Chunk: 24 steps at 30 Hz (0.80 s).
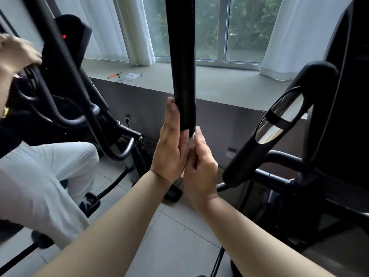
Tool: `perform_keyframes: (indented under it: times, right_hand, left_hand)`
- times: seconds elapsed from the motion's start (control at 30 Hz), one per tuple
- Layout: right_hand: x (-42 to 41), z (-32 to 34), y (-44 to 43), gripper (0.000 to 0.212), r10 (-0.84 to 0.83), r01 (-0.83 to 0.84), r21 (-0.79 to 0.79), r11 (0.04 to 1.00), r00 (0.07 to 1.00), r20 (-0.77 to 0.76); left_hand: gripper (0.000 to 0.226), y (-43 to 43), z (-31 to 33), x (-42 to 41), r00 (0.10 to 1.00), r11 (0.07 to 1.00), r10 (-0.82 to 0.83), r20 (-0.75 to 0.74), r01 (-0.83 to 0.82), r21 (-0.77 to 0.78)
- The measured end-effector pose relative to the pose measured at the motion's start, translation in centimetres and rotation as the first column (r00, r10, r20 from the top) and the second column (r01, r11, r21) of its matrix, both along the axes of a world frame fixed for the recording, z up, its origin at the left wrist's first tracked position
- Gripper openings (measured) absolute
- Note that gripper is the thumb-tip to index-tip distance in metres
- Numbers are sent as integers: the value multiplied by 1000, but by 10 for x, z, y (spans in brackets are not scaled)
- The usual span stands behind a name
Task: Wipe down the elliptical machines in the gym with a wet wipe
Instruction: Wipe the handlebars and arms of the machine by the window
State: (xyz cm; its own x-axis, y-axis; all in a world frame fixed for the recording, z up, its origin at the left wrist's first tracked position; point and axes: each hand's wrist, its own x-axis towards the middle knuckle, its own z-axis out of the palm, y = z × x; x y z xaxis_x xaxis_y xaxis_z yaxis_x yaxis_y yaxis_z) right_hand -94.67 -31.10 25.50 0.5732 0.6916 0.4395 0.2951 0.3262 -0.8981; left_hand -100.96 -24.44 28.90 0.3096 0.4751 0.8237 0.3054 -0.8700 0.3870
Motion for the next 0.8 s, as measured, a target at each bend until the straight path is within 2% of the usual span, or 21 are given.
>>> perform_keyframes:
  times: [0.13, 0.23, 0.3, 0.43, 0.53, 0.63, 0.7, 0.8]
  right_hand:
    - [-2, -18, -3, 46, 24, -20, -69, 997, 997, 67]
    - [5, -30, -10, 45, 110, -127, -231, 965, 990, -86]
    - [4, -23, -9, 44, 90, -116, -207, 972, 988, -128]
    - [-4, -10, -5, 46, 30, -32, -66, 997, 999, -36]
    - [0, -30, -8, 47, 58, -55, -121, 991, 998, 24]
    - [7, -46, -15, 47, 152, -168, -260, 951, 985, -79]
    - [10, -43, -14, 46, 159, -188, -231, 955, 977, -140]
    - [6, -30, -9, 46, 94, -99, -118, 988, 994, -49]
  left_hand:
    - [61, 8, 3, 0, 999, 1000, 6, -43, -5, 27]
    - [60, 8, 1, 0, 999, 998, 0, -39, 2, 55]
    - [60, 7, 0, 3, 1000, 999, -1, -17, 2, 45]
    - [62, 4, -5, 6, 1000, 1000, -5, 14, 5, -4]
    - [63, 2, -9, 4, 1000, 1000, -2, -9, 2, 2]
    - [64, 4, -14, 2, 999, 999, 10, -37, -8, 35]
    - [65, 4, -19, 1, 999, 999, 11, -47, -10, 30]
    - [66, 2, -26, 0, 999, 1000, 1, -33, -2, -12]
